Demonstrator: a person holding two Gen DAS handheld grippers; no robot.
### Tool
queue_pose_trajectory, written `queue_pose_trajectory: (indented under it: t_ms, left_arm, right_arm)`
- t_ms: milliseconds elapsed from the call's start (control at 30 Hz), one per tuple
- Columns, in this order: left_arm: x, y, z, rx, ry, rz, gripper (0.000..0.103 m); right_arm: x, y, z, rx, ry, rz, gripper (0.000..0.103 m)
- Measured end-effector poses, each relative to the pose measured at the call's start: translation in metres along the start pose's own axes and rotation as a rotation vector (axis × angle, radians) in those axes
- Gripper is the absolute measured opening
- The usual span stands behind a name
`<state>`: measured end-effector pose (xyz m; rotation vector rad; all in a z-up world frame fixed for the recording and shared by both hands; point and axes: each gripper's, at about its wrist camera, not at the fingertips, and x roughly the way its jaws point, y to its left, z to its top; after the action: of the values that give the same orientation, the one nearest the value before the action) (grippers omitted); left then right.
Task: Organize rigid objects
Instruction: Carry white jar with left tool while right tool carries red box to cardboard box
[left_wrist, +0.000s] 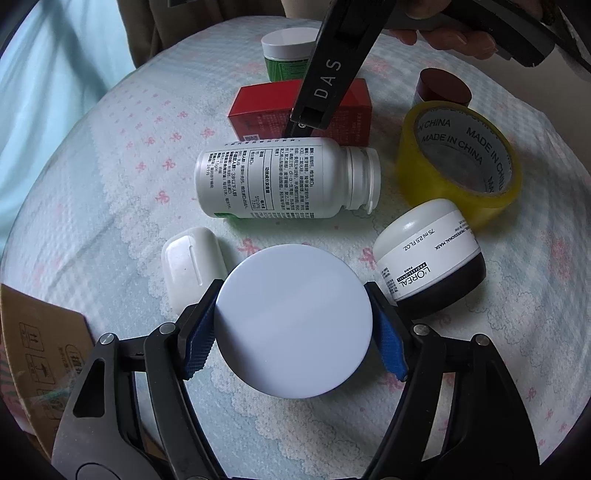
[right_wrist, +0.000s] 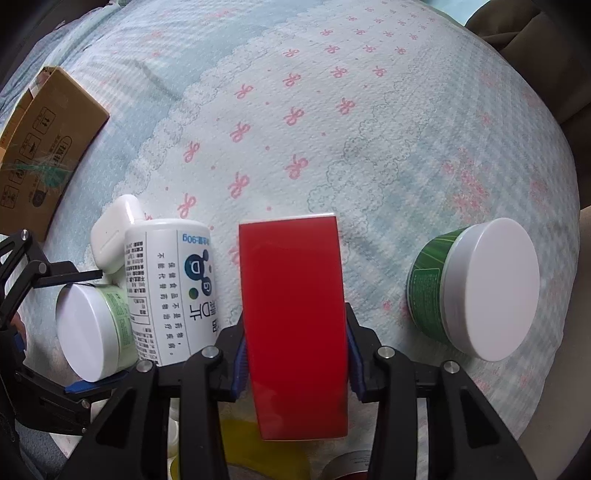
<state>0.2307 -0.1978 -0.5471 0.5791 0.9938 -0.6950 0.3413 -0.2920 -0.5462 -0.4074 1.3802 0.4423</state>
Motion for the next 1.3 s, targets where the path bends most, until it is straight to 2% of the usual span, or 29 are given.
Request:
queue_pose_trajectory:
  t_ms: [400,733,767,900,1000,1100,1300]
  left_arm:
    - [-0.022,0.019,-0.013,-0.18,0.017,-0.022,0.07]
    - [-0.063,0.039,-0.015,-0.357,-0.004,-0.032,0.07]
    - [-0.07,0.042,-0.014,-0.371,-0.01,-0.032,0.07]
    - [-0.114,0.058,-0.005,-0.446,-0.042,-0.031,0.07]
    - [-0.159,0.073,0.005,-0.474,-0.069,-0.004,0.07]
    - [-0.207,0.092,0.01,-0.509,-0.098,0.03,0.07]
    - [-0.294,0.136,0.001,-0.604,-0.14,0.083,0.07]
  right_arm:
    - [-0.024,0.001,-0.011,0.126,-0.045,-0.021,0.039]
    - [-0.067,0.01,-0.021,0.213,-0.112,-0.023,0.039]
    - [-0.082,0.005,-0.033,0.224,-0.117,-0.017,0.039]
    - [-0.12,0.011,-0.038,0.261,-0.136,-0.013,0.038]
    - [-0.16,0.022,-0.04,0.273,-0.164,-0.008,0.038]
    - [-0.199,0.036,-0.035,0.276,-0.202,-0.007,0.038]
    - [-0.272,0.076,-0.022,0.274,-0.277,0.02,0.038]
